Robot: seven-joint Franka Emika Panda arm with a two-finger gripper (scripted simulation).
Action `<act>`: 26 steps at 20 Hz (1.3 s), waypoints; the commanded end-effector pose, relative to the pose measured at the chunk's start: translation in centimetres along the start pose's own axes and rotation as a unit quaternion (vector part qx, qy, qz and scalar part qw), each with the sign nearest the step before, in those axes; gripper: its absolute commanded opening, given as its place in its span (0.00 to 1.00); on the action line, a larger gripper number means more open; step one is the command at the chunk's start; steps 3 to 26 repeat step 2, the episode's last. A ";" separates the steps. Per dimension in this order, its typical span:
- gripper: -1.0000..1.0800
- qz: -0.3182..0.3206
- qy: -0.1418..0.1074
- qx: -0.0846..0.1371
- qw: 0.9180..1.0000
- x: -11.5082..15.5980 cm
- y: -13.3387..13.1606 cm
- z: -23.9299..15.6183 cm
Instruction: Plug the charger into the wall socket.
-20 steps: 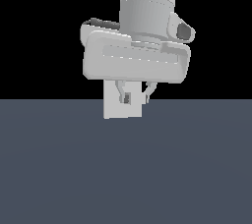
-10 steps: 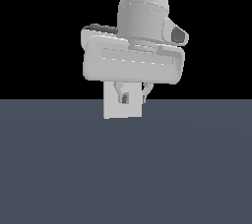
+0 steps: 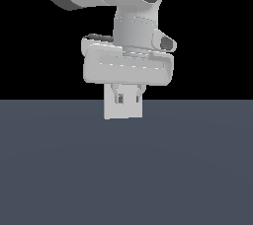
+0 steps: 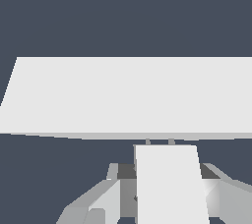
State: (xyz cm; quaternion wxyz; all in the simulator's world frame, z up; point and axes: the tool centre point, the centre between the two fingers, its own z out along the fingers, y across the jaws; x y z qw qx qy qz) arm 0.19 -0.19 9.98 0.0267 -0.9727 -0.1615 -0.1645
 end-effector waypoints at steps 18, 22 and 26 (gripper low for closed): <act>0.00 0.000 0.000 0.000 1.000 0.3 0.0 0.1; 0.00 0.000 0.000 0.000 1.000 0.3 0.0 0.1; 0.00 0.000 0.000 0.000 1.000 0.3 0.0 0.1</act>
